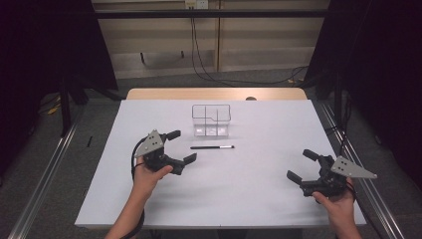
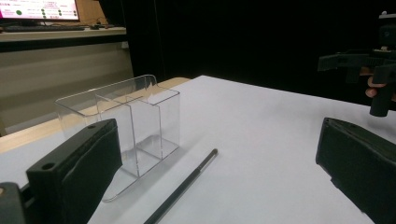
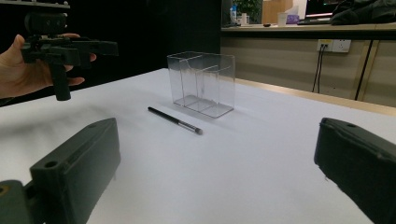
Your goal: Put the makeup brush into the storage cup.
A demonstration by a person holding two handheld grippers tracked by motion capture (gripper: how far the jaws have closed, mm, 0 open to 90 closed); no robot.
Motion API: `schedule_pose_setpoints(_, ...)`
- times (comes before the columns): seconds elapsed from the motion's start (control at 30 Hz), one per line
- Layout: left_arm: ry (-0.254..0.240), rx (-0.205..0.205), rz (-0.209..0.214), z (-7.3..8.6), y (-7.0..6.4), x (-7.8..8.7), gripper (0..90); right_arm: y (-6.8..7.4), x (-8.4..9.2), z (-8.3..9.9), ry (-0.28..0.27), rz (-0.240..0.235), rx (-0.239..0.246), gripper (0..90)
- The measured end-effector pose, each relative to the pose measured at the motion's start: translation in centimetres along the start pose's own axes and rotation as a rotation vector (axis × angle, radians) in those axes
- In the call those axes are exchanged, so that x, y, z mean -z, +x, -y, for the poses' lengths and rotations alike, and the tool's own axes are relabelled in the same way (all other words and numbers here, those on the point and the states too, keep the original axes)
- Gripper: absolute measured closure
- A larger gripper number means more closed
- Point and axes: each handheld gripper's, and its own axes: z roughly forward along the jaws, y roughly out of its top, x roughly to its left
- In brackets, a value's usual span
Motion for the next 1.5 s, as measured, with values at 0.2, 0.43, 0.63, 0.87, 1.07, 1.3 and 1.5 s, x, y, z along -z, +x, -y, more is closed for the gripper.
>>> schedule_pose_setpoints(0.2,0.001,0.001,0.005,0.0,0.1,-0.7,0.0,0.0,0.0,0.0,0.004,-0.003,0.002,0.3)
schedule_pose_setpoints(0.43,0.007,-0.003,0.01,0.0,0.0,-1.3,0.0,0.0,0.0,0.0,0.006,-0.004,0.003,0.2)
schedule_pose_setpoints(0.63,-0.002,0.001,0.025,-0.3,0.1,-1.9,0.0,0.1,0.0,0.0,0.007,-0.009,0.008,0.2)
schedule_pose_setpoints(0.87,-0.002,0.003,0.03,-0.4,0.2,-2.6,0.0,0.1,0.0,0.0,0.006,-0.009,0.006,0.3)
schedule_pose_setpoints(1.07,-0.001,0.01,0.04,-0.3,0.3,-3.2,0.0,0.1,0.0,0.0,0.008,-0.008,0.007,0.3)
schedule_pose_setpoints(1.3,0.012,0.011,0.052,-0.2,0.4,-4.0,0.0,0.1,0.0,0.0,0.007,-0.008,0.009,0.3)
schedule_pose_setpoints(1.5,0.014,0.016,0.064,-0.1,0.4,-4.9,0.0,0.1,0.0,0.0,0.008,-0.007,0.009,0.3)
